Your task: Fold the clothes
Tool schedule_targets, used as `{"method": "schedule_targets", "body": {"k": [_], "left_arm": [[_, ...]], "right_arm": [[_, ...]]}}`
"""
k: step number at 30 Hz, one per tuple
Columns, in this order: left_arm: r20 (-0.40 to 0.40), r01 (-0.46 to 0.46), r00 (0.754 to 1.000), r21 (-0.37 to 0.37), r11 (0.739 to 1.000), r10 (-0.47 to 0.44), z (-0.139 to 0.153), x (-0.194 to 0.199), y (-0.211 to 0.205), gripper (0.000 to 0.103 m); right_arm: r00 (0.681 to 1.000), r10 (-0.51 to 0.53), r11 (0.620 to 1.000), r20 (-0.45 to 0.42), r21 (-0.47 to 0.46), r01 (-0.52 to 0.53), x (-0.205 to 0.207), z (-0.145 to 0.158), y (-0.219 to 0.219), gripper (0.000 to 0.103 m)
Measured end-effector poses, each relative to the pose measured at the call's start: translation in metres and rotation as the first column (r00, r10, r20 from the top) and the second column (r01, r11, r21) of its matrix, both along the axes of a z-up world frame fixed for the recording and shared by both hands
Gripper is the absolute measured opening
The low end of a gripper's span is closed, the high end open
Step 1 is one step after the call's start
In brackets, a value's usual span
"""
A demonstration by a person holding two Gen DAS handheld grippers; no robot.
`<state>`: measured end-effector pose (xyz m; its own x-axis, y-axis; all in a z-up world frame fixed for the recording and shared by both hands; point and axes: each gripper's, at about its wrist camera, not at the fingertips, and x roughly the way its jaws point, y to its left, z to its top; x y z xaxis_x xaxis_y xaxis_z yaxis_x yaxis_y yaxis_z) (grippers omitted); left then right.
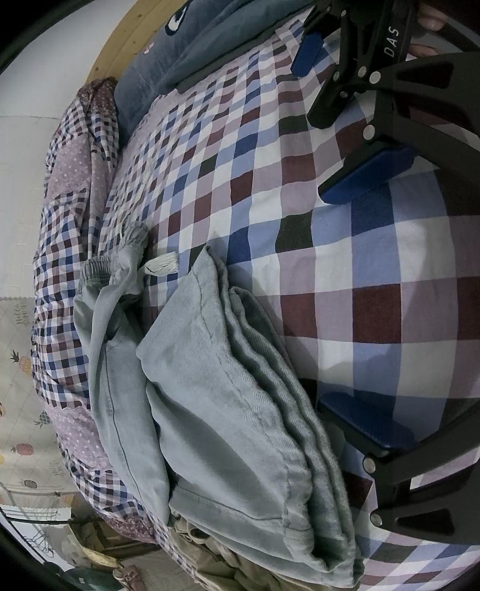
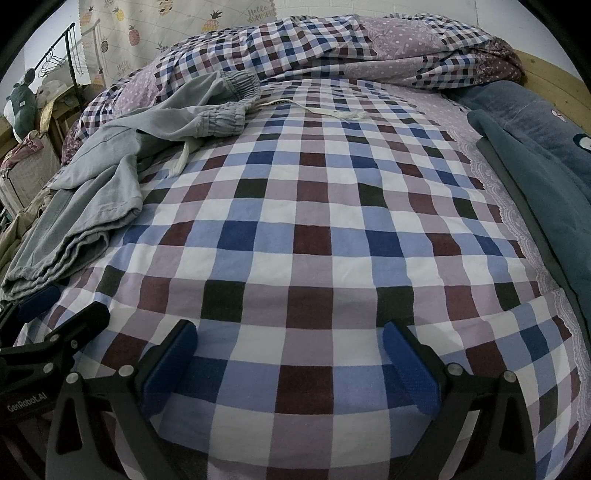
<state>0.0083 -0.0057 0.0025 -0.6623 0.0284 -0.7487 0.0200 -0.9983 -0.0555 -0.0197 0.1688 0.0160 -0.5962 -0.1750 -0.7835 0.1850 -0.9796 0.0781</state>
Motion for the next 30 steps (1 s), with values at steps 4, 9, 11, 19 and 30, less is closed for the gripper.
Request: {"method": "schedule_targets", "body": {"k": [4,9,11,19,30], "left_arm": [[-0.002,0.001,1.000,0.002,1.000,-0.001,0.0001,0.0002,-0.0006,0.103],[-0.004,0.002,1.000,0.004,1.000,-0.002,-0.0002,0.0005,-0.0013,0.103],[-0.005,0.002,1.000,0.005,1.000,-0.002,-0.0002,0.0007,-0.0016,0.103],[-0.008,0.001,1.000,0.007,1.000,0.000,-0.0006,0.0014,-0.0008,0.103],[-0.009,0.002,1.000,0.008,1.000,-0.002,-0.0006,0.0008,-0.0014,0.103]], "right_arm": [[1.000,0.000,1.000,0.000,0.000,0.000,-0.0001,-0.0001,0.0001,0.103],[1.000,0.001,1.000,0.000,0.000,-0.001,-0.0001,0.0001,0.0004,0.103],[1.000,0.001,1.000,-0.001,0.000,-0.001,-0.0002,0.0002,0.0005,0.103],[1.000,0.000,1.000,-0.001,0.000,0.000,0.0001,0.0002,0.0009,0.103],[1.000,0.000,1.000,-0.002,0.000,0.000,0.0002,0.0002,0.0010,0.103]]}}
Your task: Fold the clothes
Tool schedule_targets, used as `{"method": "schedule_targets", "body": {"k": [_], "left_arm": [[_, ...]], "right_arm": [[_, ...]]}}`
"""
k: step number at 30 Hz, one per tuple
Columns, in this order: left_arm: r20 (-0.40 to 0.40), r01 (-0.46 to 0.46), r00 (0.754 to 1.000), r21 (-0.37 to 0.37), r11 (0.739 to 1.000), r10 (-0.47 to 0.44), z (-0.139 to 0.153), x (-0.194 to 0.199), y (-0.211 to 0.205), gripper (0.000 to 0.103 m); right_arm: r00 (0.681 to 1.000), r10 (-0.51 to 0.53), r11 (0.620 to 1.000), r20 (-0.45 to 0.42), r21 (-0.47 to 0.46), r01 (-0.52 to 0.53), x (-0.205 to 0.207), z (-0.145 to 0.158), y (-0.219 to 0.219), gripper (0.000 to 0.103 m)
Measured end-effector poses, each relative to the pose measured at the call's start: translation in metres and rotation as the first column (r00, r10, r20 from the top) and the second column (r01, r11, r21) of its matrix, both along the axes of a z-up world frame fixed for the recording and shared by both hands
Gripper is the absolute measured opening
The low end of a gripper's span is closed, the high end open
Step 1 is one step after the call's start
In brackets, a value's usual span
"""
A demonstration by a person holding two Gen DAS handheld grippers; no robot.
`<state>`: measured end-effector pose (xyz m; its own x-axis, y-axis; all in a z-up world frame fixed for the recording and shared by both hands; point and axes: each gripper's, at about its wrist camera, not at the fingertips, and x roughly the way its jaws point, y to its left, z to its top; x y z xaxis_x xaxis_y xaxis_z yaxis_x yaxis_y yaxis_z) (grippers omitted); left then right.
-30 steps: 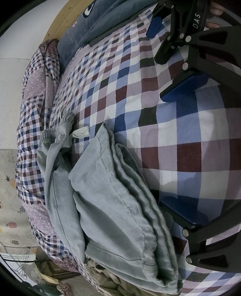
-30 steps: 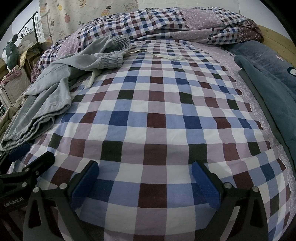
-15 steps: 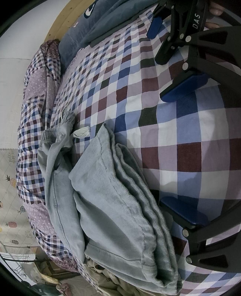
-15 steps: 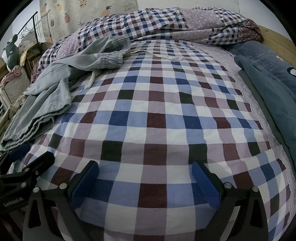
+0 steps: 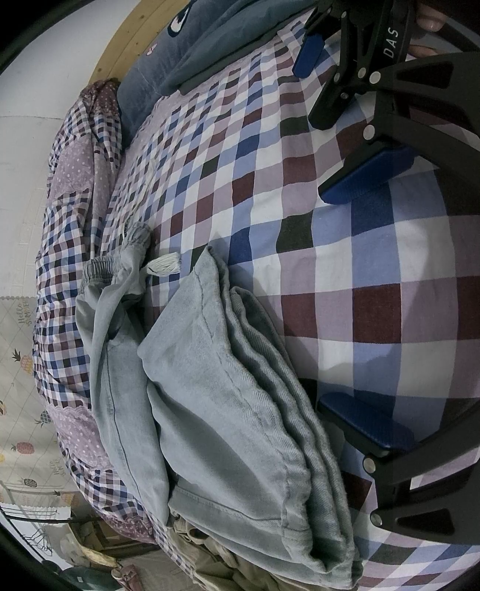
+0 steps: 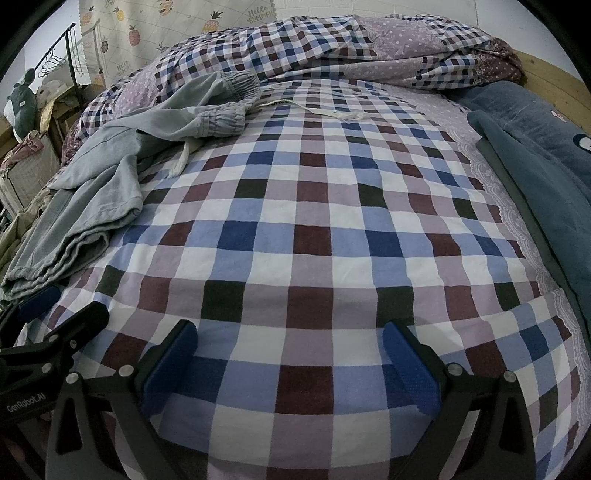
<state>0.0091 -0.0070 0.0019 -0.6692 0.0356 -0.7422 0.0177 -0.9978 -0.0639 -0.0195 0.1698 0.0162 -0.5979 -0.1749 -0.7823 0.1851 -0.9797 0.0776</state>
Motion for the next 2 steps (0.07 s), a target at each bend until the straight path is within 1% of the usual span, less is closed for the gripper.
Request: {"method": "schedule_targets", "body": {"k": [2], "left_arm": [[0.000,0.000,1.000,0.000,1.000,0.000,-0.0001,-0.0002,0.0000,0.103]], "right_arm": [[1.000,0.000,1.000,0.000,0.000,0.000,-0.0002,0.0000,0.0001,0.103]]}}
